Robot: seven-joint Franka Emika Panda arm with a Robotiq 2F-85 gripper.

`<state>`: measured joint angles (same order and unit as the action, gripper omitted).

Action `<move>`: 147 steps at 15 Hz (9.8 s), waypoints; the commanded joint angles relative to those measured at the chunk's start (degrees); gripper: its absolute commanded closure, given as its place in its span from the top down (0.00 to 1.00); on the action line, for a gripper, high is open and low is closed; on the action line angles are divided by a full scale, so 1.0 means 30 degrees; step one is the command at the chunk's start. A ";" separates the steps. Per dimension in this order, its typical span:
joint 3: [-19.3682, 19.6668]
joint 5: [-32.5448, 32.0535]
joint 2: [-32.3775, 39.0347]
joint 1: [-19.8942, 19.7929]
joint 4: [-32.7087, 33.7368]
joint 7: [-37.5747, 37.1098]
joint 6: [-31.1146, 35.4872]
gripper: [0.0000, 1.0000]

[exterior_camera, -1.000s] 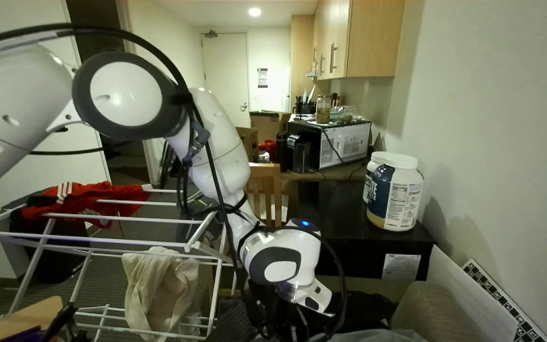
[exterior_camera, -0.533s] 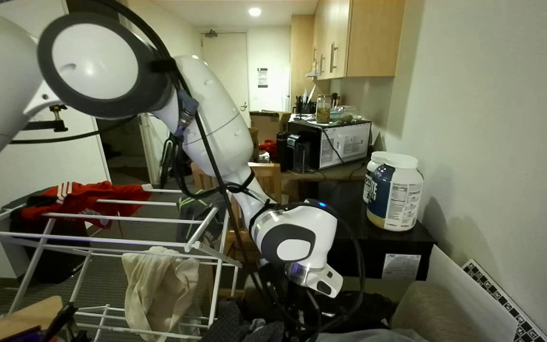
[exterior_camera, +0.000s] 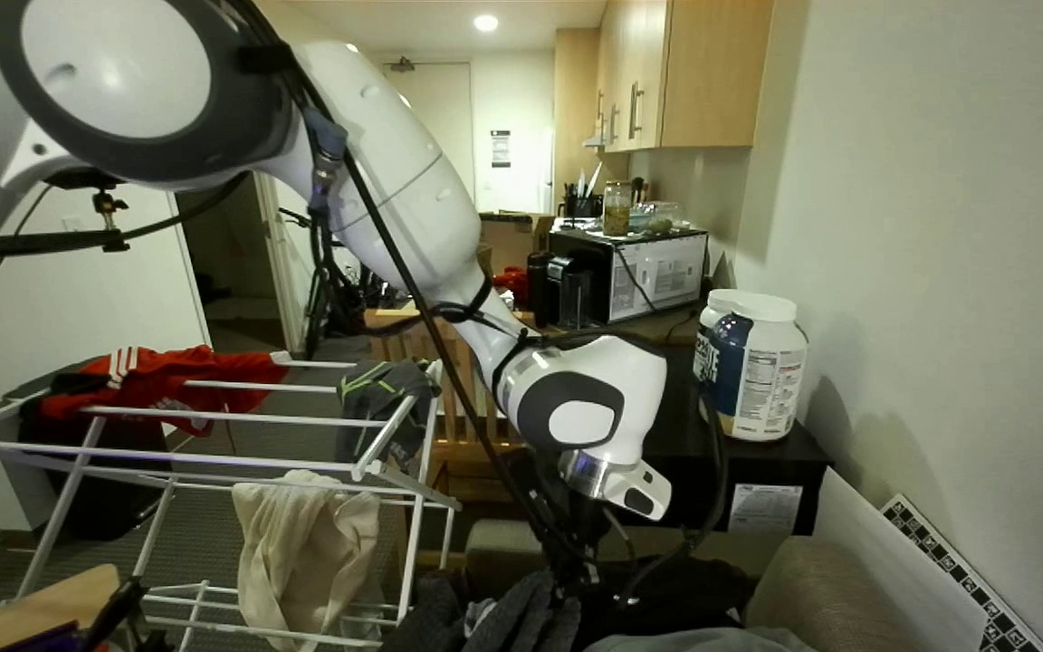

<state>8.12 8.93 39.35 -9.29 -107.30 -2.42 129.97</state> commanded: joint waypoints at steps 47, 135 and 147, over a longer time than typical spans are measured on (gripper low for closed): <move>-0.0265 0.0833 -0.7953 -0.1744 0.3493 0.7653 -1.1364 0.10; -0.7058 1.1455 -1.7218 0.8148 0.3455 0.6480 -0.6581 0.03; -0.4372 1.2130 -1.7545 0.7009 0.4783 0.6995 -1.2436 0.03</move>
<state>-7.25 43.69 -12.58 13.56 -95.68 17.80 98.38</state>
